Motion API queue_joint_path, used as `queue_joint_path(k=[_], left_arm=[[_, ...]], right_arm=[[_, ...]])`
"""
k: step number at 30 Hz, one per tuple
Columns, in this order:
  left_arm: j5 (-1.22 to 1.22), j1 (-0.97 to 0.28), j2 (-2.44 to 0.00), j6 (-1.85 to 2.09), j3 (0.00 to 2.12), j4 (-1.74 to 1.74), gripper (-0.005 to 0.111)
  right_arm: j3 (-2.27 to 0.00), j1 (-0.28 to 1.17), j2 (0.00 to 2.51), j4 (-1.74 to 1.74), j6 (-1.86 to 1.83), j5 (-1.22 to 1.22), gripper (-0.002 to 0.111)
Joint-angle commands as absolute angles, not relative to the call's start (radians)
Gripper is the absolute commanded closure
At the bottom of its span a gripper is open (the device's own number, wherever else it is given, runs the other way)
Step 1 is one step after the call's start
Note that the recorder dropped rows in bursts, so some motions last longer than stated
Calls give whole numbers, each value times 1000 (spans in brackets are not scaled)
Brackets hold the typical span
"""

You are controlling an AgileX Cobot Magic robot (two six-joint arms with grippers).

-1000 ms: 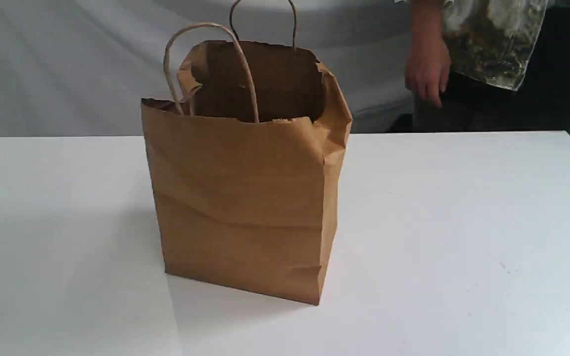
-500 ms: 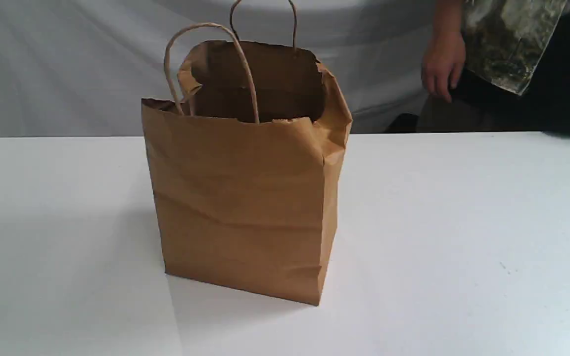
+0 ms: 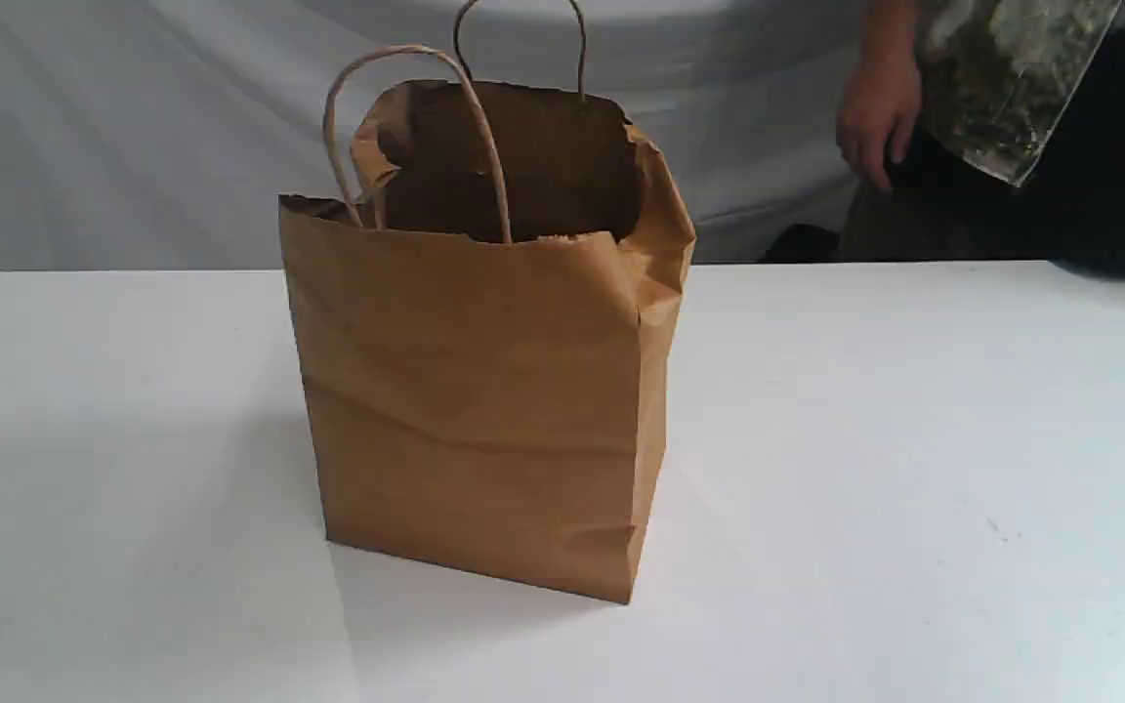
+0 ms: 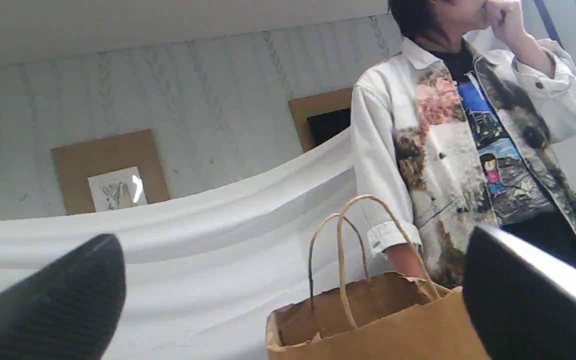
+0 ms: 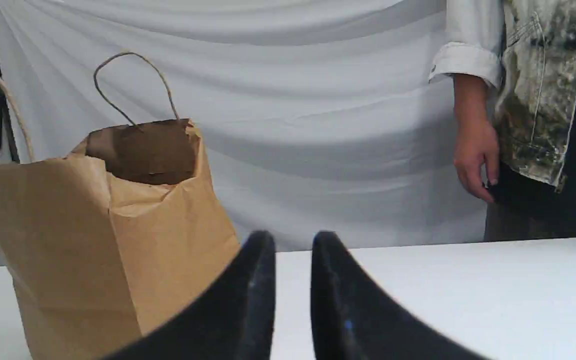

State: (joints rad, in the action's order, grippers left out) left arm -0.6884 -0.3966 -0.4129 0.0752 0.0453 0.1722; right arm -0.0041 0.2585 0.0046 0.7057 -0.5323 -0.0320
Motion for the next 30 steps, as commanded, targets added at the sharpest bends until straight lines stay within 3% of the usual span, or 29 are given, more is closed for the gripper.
queue_joint_path(k=[1,13,19,30], left_arm=[[-646,-396,-410,64,38,164,16],[-719,-396,-412,294,38,33,16],[-571,-396,-514,250,33,-80,16],[-594,-396,-727,80,0,-50,16]], right_arm=[[0,260,0,704,-547,-40,101],[0,260,0,830,-544,-35,105],[0,260,0,848,-542,-35,105],[0,260,0,874,-542,-5,105]])
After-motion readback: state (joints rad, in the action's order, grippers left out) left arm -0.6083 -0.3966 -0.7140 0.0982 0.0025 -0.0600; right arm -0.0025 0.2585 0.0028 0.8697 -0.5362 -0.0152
